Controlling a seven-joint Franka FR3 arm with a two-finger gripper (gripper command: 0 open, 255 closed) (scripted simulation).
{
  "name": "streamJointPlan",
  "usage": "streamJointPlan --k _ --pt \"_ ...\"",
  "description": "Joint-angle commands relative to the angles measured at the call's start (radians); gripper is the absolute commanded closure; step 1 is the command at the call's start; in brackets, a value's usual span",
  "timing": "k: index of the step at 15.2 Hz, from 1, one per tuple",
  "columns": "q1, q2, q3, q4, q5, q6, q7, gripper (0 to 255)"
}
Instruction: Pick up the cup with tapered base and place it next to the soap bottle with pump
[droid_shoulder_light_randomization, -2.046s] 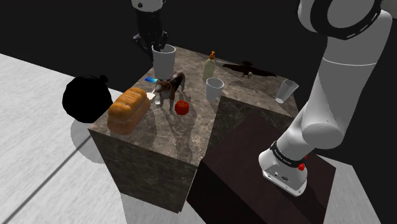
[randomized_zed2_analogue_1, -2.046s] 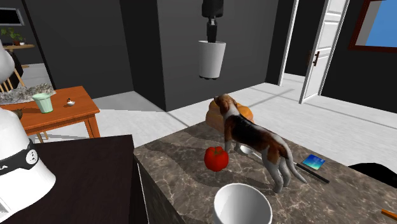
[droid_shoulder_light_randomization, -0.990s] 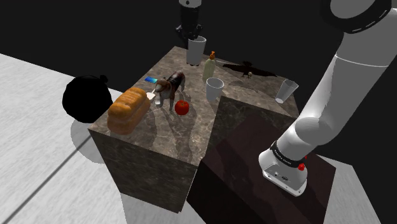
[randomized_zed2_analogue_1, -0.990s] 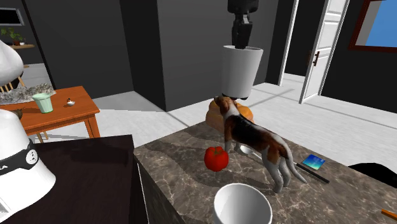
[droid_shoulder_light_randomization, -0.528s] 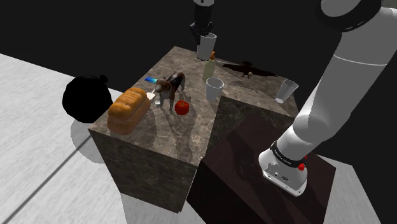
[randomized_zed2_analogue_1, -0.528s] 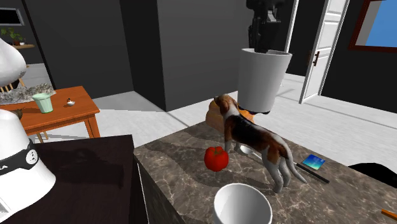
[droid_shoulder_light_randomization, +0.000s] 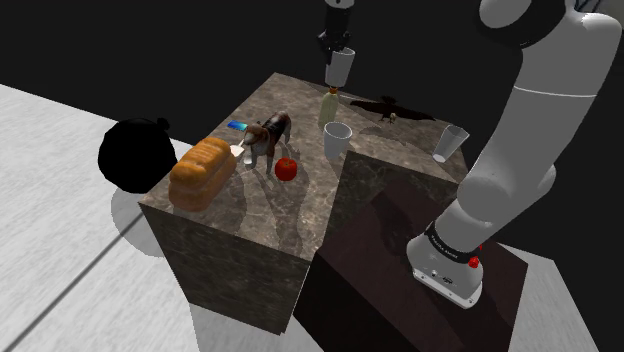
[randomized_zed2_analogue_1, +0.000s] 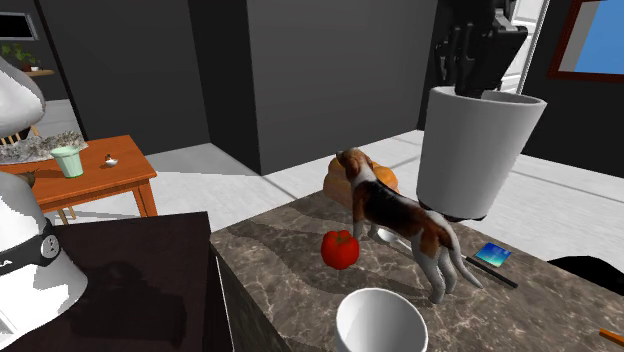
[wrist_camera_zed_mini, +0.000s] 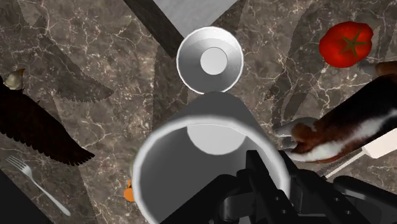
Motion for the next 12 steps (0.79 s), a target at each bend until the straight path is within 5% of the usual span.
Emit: streamJointPlan --k 1,10,12 --pt "-0.027 0.028 -0.015 0.046 0.002 -0.013 -0.045 255" --pt "-0.138 0.234 -0.064 0.358 0.017 -0.104 -0.219 255" --pt "-0.139 0.23 -0.064 0.325 0.016 -0.074 -0.216 255"
